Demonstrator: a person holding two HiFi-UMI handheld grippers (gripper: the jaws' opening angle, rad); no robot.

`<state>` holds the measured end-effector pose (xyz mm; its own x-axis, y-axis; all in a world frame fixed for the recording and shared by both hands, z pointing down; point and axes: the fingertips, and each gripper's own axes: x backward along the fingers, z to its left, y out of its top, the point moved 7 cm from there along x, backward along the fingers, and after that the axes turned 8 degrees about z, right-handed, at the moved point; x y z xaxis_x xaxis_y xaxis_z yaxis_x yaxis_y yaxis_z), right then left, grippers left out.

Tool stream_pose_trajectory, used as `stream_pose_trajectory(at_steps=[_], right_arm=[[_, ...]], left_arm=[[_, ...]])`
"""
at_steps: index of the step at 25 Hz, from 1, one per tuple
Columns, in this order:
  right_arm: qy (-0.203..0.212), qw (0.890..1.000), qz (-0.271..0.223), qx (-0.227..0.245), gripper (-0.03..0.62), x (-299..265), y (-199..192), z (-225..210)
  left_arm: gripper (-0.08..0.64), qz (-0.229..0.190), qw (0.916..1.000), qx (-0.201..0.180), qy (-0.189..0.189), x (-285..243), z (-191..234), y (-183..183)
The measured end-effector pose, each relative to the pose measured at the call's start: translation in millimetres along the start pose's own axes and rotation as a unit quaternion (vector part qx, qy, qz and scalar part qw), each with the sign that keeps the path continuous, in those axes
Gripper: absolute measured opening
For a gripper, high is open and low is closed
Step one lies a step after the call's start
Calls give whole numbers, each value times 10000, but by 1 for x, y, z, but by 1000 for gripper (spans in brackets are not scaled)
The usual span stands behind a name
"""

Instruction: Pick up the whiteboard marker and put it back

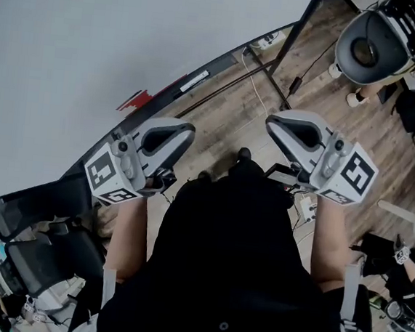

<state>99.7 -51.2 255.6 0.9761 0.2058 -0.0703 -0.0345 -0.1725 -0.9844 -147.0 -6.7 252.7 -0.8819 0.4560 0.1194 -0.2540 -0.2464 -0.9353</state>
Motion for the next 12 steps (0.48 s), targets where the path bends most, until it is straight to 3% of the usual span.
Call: stream_pose_trajectory(at_steps=[5,12], right_arm=[[136,9998,129,-17,18,-42,-9,47],[195,9990,393,20,18,-67,-30,110]], left_arm=[[12,102,9990,258,-360,56,-17,-12],[12,-106,9961,410,-780,108,-48,-31]])
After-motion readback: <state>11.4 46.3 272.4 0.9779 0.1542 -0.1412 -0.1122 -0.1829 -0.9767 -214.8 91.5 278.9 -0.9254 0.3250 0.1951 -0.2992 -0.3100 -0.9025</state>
